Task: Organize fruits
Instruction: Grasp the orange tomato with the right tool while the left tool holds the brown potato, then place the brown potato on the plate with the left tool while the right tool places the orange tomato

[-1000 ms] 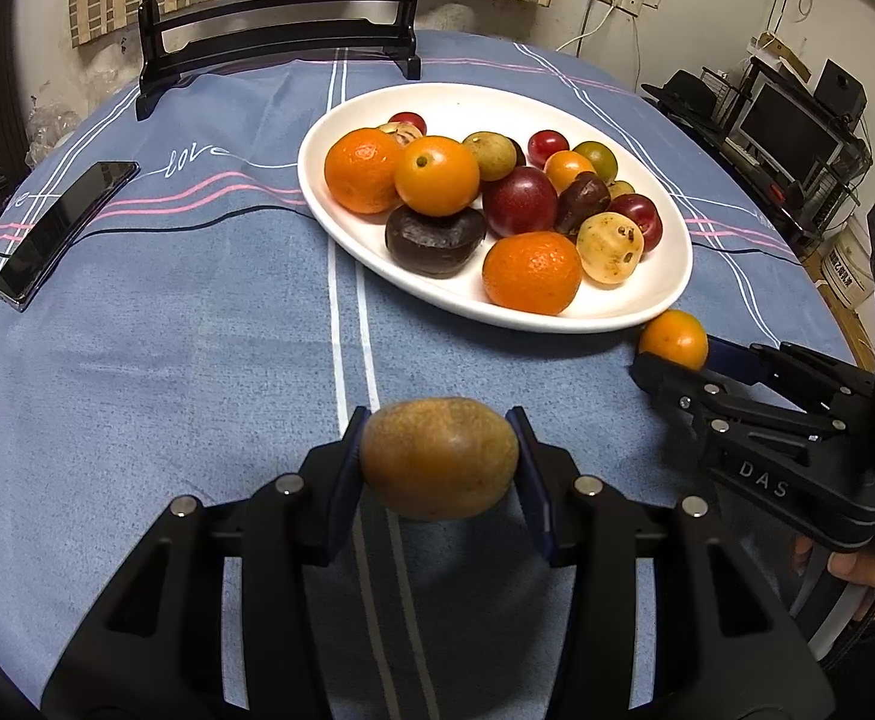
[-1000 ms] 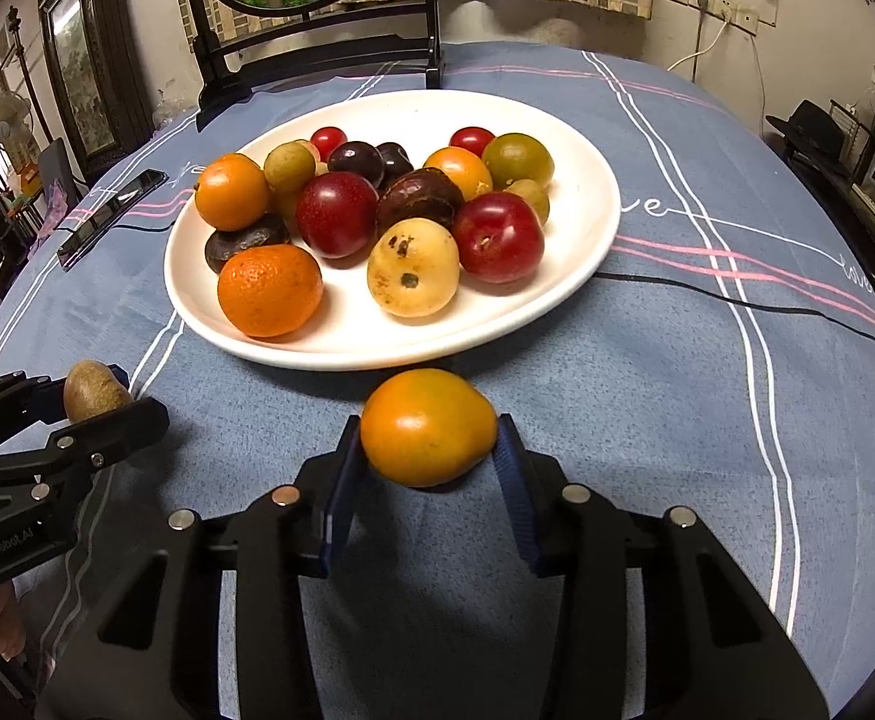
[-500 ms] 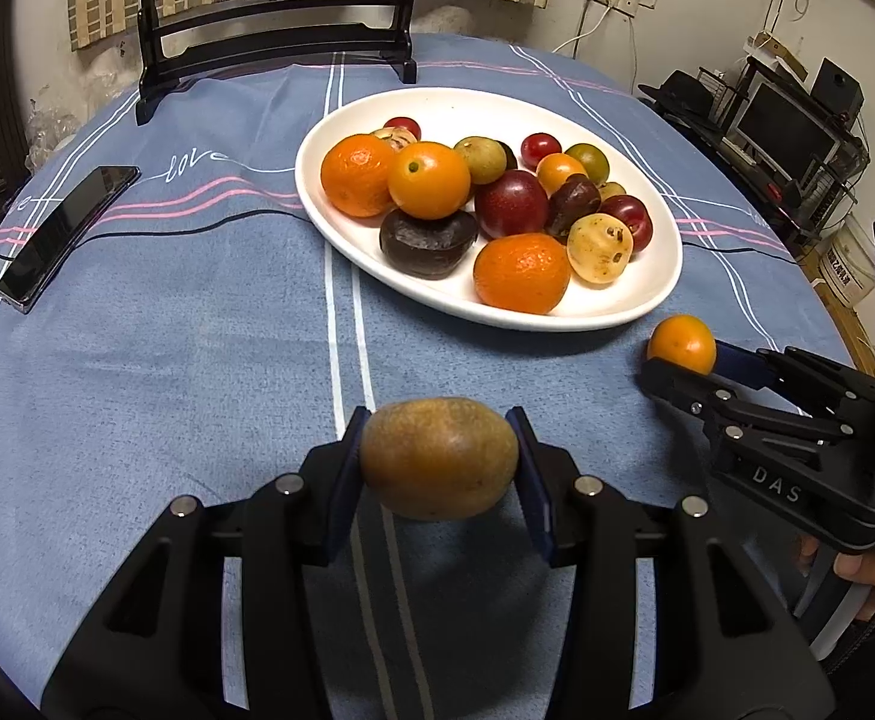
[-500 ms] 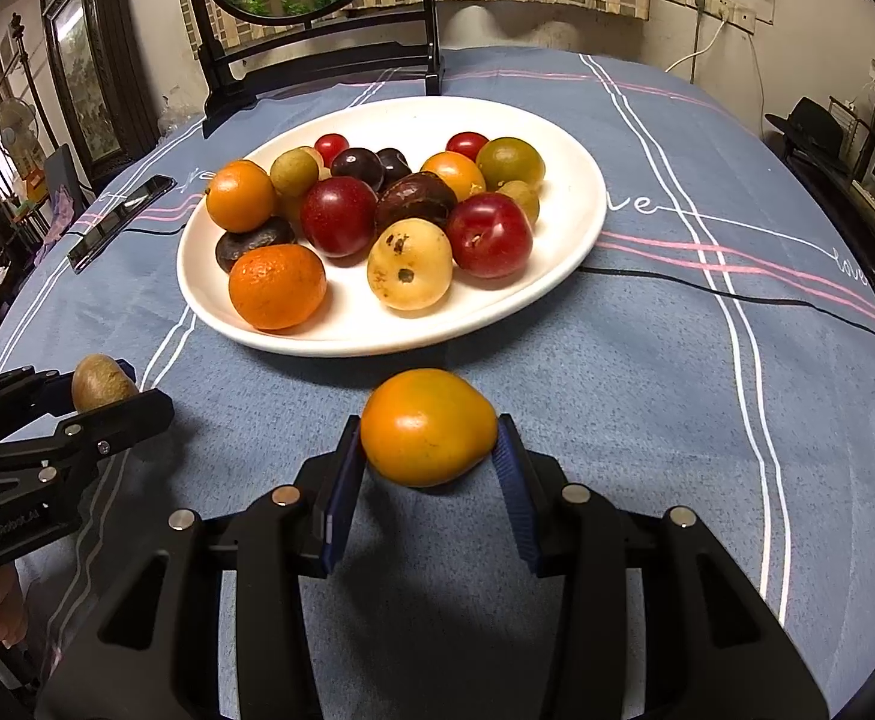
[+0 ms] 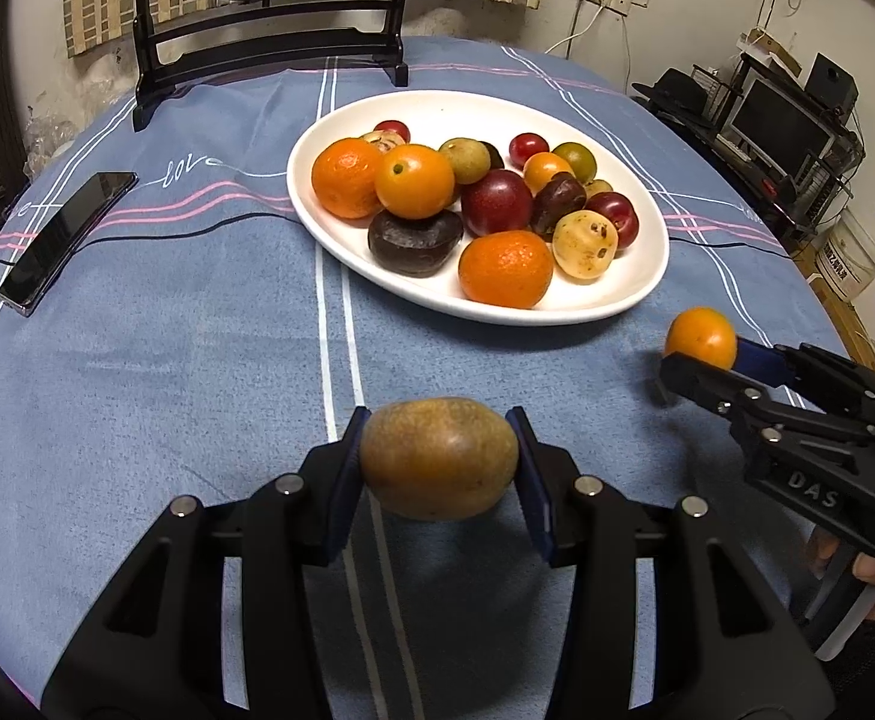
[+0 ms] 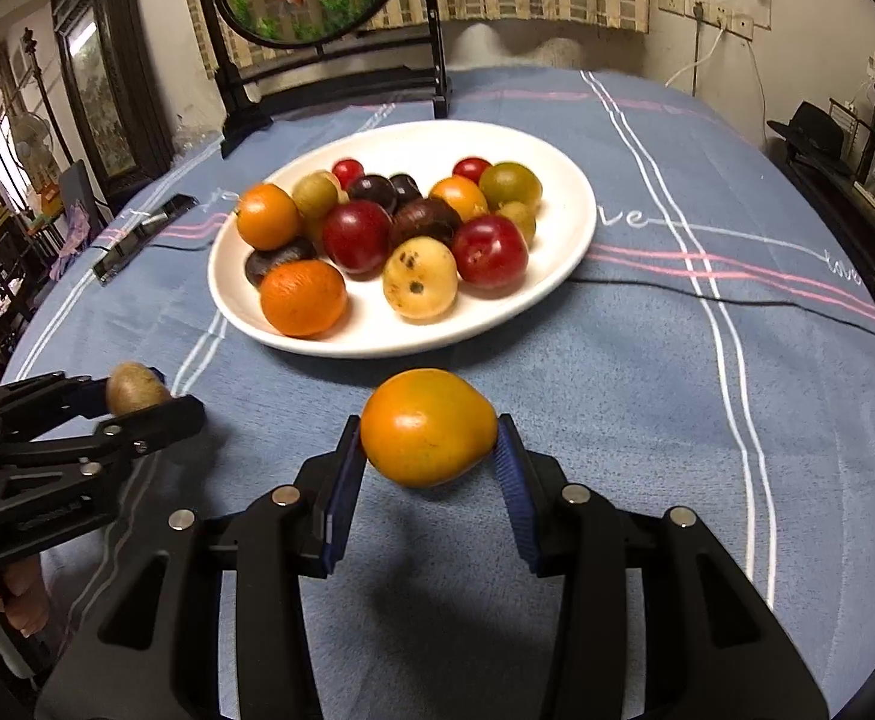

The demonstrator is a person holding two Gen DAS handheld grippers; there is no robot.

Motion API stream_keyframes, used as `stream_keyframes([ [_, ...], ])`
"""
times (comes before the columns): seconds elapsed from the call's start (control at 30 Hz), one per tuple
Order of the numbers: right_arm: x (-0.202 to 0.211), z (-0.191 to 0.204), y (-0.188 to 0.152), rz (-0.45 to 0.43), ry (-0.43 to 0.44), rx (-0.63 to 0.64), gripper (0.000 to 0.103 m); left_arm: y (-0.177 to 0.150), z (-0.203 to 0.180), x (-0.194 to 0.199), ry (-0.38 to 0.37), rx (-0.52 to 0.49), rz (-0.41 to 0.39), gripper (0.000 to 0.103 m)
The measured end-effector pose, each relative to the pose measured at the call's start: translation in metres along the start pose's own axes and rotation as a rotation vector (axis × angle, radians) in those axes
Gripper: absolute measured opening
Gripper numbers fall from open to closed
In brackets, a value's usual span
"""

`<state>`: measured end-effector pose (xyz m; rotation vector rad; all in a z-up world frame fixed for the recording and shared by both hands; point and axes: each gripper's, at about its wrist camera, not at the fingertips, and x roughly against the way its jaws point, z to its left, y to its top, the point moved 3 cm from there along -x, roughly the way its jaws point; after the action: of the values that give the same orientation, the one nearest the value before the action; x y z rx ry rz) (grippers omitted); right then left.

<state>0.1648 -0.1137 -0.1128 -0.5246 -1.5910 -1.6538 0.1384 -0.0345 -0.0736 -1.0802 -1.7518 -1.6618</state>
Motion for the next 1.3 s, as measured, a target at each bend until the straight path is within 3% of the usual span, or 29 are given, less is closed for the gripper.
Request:
stream_keyframes([
  [0.4,0.019,-0.003,0.007,-0.054,0.021,0.013,0.044,0.013,-0.010,0.006,0.005,-0.033,-0.021,0.046],
  [0.8,0.027,0.008,0.051,-0.135,0.040,0.062,0.044,0.073,-0.016,0.002,0.004,-0.054,-0.063,0.046],
  [0.97,0.014,0.011,0.083,-0.157,0.040,0.069,0.044,0.108,-0.014,-0.009,0.037,-0.046,-0.086,0.046],
  [1.3,-0.040,0.004,0.114,-0.081,-0.020,0.111,0.044,0.153,-0.005,-0.050,0.071,-0.017,-0.074,0.047],
])
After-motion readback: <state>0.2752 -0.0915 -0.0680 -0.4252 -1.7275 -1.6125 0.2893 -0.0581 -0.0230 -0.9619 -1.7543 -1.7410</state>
